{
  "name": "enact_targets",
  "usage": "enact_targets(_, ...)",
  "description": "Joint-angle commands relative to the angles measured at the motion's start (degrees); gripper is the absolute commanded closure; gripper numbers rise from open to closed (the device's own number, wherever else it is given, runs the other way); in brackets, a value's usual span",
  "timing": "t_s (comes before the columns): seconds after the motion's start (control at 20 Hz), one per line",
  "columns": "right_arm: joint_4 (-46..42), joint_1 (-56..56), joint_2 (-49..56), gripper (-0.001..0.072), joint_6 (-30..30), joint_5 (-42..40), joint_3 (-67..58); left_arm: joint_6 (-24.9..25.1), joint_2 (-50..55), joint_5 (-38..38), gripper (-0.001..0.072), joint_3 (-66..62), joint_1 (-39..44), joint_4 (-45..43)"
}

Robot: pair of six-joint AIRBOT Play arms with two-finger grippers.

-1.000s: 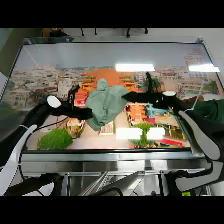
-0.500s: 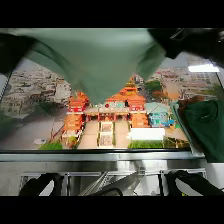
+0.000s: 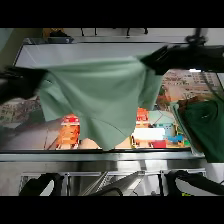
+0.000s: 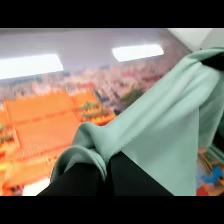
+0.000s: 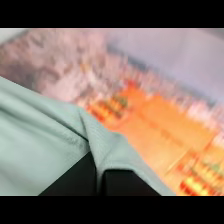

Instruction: Fold the shirts.

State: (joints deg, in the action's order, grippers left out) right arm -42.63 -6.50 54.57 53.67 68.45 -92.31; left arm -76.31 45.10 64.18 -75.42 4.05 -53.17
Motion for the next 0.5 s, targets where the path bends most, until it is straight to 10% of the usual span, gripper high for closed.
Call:
enact_targets(0.0, 1.27, -0.09, 12.94, 0.0559, 1.22, 2.56, 7.19, 3.56, 9.57, -6.64, 0.0694, 17.18, 5.31, 0.20)
enact_targets(0.05, 1.25, -0.04, 17.38, 0.0338, 1.25, 1.79, 8.68, 4.42, 13.51, -10.38, 0.0692, 20.39, 6.05, 0.22)
enact_targets(0.1, 1.25, 0.15, 21.64, 0.0301, 1.95, 2.32, 8.79, 4.44, 18.01, -13.44, 0.0689, 22.34, 6.10, 0.37)
enact_targets(0.15, 1.27, 0.55, 24.17, 0.0301, 3.30, 2.69, 8.79, 4.44, 22.01, -14.29, 0.0473, 22.49, 5.38, 0.39)
enact_targets(0.2, 1.29, 0.92, 25.51, 0.0300, 4.22, 3.06, 8.79, 4.33, 25.09, -13.29, -0.0004, 21.49, 4.15, 0.48)
enact_targets(0.45, 0.72, 6.58, 19.76, 0.0257, 8.85, 10.78, 9.27, 5.81, 32.89, 7.72, -0.0003, 10.08, -7.58, 0.24)
